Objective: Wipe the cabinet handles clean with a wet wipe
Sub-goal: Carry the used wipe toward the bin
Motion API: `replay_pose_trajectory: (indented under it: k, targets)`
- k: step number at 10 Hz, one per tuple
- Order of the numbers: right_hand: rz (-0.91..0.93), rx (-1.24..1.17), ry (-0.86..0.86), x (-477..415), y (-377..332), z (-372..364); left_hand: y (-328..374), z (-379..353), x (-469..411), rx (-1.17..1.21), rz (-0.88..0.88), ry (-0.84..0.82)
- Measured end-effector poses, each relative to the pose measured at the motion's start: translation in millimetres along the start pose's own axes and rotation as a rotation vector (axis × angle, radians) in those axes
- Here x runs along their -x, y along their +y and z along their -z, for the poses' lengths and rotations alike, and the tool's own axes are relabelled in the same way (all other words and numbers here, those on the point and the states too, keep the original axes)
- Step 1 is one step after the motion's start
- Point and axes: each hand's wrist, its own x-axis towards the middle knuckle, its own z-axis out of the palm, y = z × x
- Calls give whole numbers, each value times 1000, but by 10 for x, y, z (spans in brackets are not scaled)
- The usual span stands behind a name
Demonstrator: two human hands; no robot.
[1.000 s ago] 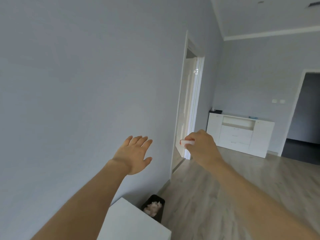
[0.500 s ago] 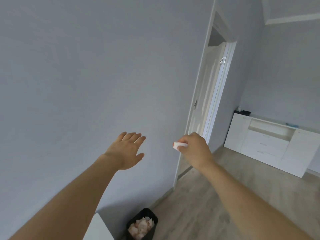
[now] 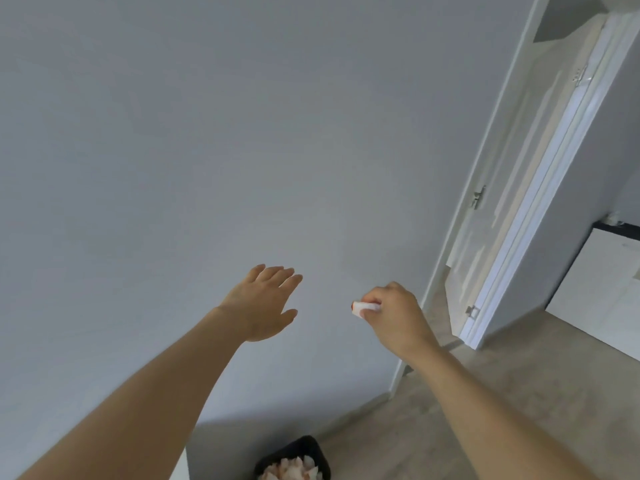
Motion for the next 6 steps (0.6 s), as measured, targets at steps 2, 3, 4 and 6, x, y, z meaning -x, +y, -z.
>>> replay_pose_trajectory:
  k: [2, 3, 4, 6]
  targets:
    - [99, -64, -147, -588, 528, -370, 239, -400, -503, 4, 131, -57]
    - [136, -77, -204, -768, 786, -619, 375, -640, -683, 1, 175, -86]
    - [147, -98, -247, -834, 1017, -928, 517, -966, -766, 3, 193, -122]
    - [163, -134, -304, -771, 1507, -1837, 711, -1910, -809, 0, 203, -165]
